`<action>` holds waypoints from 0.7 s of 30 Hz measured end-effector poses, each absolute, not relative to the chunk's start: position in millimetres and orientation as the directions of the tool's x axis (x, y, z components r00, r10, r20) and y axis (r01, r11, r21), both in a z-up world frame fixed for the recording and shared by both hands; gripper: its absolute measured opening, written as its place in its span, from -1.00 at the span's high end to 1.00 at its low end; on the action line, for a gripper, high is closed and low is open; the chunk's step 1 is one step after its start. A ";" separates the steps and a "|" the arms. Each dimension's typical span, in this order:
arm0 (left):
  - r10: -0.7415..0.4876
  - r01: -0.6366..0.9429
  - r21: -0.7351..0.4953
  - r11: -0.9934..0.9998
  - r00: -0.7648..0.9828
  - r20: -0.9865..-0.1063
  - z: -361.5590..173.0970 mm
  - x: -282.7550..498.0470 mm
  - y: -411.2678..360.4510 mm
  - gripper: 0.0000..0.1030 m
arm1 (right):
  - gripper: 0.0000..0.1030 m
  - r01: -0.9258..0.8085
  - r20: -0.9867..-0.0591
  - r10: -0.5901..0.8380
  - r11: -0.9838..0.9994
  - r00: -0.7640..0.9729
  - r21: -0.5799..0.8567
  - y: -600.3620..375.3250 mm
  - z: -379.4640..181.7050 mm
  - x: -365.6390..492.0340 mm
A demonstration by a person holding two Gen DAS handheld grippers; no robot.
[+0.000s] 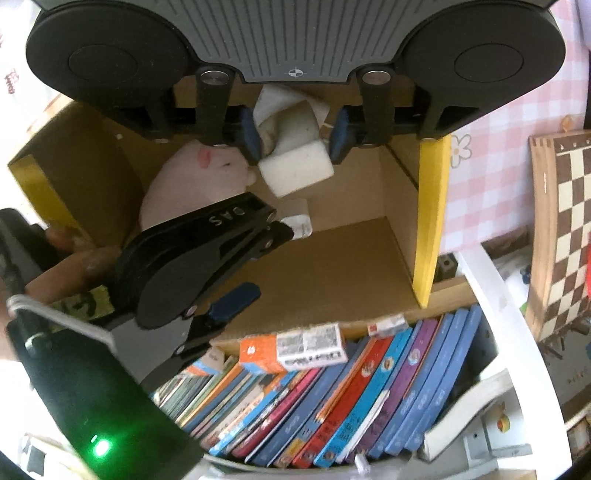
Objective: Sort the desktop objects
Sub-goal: 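Open right tool to drop adapter while left tool releases charger into box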
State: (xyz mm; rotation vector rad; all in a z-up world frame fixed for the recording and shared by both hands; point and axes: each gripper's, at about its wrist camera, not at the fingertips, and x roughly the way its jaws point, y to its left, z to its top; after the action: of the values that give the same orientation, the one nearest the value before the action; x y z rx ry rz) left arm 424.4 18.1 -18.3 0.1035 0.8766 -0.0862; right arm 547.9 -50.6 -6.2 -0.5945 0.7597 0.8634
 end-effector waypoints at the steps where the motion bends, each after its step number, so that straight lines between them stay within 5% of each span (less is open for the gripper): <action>1: -0.033 0.120 0.059 0.991 0.647 -0.762 -15.6 422.8 16.4 -0.27 | -0.17 -0.833 -0.782 0.448 0.531 0.433 -0.157 -52.7 -4.0 547.1; 4: 0.001 0.105 0.102 0.989 0.689 -0.725 -6.7 417.6 12.5 -0.64 | -0.24 -0.819 -0.761 0.464 0.553 0.454 -0.151 -61.1 5.9 543.3; 21: 0.009 0.058 0.082 0.995 0.757 -0.654 23.8 393.7 15.7 -0.80 | -0.35 -0.732 -0.626 0.539 0.677 0.564 -0.077 -125.5 62.5 499.8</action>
State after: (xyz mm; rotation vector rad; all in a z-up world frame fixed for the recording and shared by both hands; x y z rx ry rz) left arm 393.7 15.7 23.8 0.0991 0.7125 -0.0269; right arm 499.8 -125.5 62.5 -0.3489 0.6068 0.7655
